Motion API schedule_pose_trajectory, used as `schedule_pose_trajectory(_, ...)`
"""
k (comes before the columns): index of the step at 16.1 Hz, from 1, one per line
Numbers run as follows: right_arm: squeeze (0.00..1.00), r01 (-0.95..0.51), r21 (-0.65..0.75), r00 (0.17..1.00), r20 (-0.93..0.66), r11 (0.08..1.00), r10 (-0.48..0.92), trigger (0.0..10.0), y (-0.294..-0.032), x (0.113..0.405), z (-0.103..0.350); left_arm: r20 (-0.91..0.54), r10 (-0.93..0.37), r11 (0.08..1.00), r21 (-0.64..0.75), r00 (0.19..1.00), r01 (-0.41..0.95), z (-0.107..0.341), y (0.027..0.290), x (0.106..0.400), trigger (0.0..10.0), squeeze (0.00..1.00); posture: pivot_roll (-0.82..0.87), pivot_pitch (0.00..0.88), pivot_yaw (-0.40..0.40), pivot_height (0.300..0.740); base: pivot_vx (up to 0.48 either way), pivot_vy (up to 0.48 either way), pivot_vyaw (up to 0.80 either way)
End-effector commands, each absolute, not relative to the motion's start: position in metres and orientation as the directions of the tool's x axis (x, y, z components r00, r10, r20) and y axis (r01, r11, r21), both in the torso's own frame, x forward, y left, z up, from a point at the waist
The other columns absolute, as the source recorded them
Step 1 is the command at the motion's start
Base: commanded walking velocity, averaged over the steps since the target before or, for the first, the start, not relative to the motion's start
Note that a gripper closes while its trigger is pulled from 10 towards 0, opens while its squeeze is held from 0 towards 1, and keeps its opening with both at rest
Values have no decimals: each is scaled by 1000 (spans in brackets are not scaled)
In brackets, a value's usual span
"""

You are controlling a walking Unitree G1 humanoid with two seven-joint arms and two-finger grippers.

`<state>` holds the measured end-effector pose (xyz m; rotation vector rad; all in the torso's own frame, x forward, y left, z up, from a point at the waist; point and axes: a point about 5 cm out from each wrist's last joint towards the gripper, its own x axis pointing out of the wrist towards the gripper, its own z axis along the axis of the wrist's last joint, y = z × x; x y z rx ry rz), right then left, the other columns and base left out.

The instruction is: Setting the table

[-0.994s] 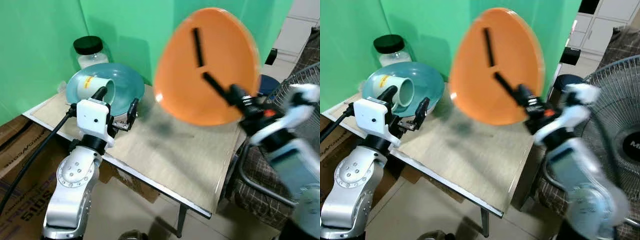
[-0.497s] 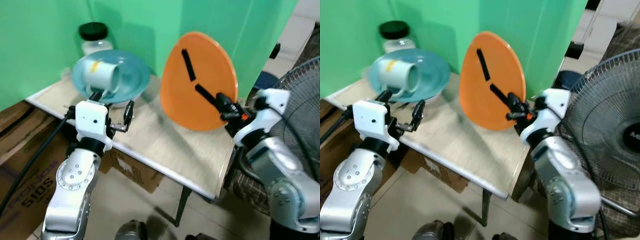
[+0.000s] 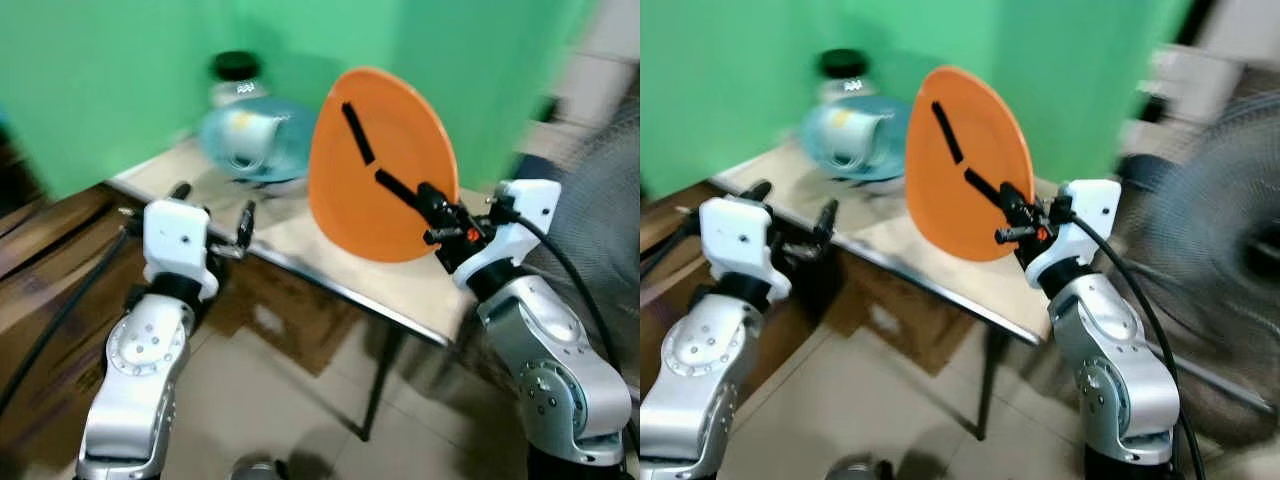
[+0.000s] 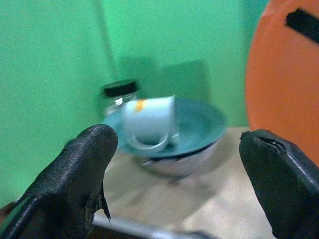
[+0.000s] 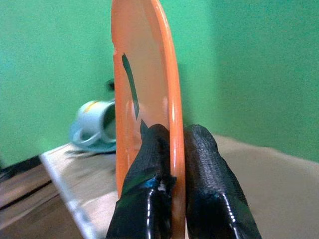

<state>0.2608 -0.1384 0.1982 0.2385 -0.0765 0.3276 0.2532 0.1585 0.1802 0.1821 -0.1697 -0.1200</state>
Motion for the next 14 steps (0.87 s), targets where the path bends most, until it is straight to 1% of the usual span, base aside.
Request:
schedule_pose_trajectory(1, 0, -288, 212, 949, 193, 934, 249, 10000, -147, 258, 212, 147, -142, 977, 182, 979, 115, 179, 154, 255, 10000, 0, 42, 0, 24, 740, 0, 0, -800)
schedule_pose_trajectory(3, 0, -241, 226, 959, 206, 944, 196, 10000, -152, 257, 215, 171, -93, 985, 162, 981, 65, 181, 155, 257, 10000, 0, 42, 0, 24, 740, 0, 0, -800)
schedule_pose_trajectory(4, 0, -195, 236, 966, 214, 952, 145, 10000, -155, 256, 216, 193, -85, 991, 123, 977, 61, 181, 153, 258, 10000, 0, 33, 0, 33, 740, 0, 0, -800)
schedule_pose_trajectory(6, 0, -139, 266, 971, 227, 954, 78, 10000, -161, 256, 218, 247, -73, 991, 125, 966, 43, 187, 150, 258, 10000, 0, 30, 0, 35, 740, 0, 0, -800)
schedule_pose_trajectory(8, 0, -106, 292, 971, 237, 950, 36, 10000, -163, 258, 221, 302, -29, 993, 119, 953, -8, 195, 154, 260, 10000, 0, 30, 0, 33, 740, 0, 0, -800)
schedule_pose_trajectory(10, 0, -105, 300, 971, 237, 948, 32, 10000, -164, 257, 220, 321, 9, 993, 106, 947, -45, 199, 157, 259, 10000, 0, 32, 0, 30, 740, 0, 0, -800)
schedule_pose_trajectory(12, 0, -103, 290, 968, 248, 951, 29, 10000, -163, 257, 221, 266, -65, 992, 119, 962, 34, 194, 155, 258, 10000, 0, 32, 0, 30, 740, 0, 0, -800)
schedule_pose_trajectory(13, 0, -163, 280, 963, 253, 946, 91, 10000, -157, 256, 222, 249, -121, 987, 135, 961, 89, 191, 152, 256, 10000, 0, 33, 0, 28, 740, 0, 0, -800)
schedule_pose_trajectory(14, 0, -207, 282, 958, 255, 937, 135, 10000, -152, 255, 222, 244, -132, 985, 141, 961, 99, 189, 151, 255, 10000, 0, 33, 0, 28, 740, 0, 0, -800)
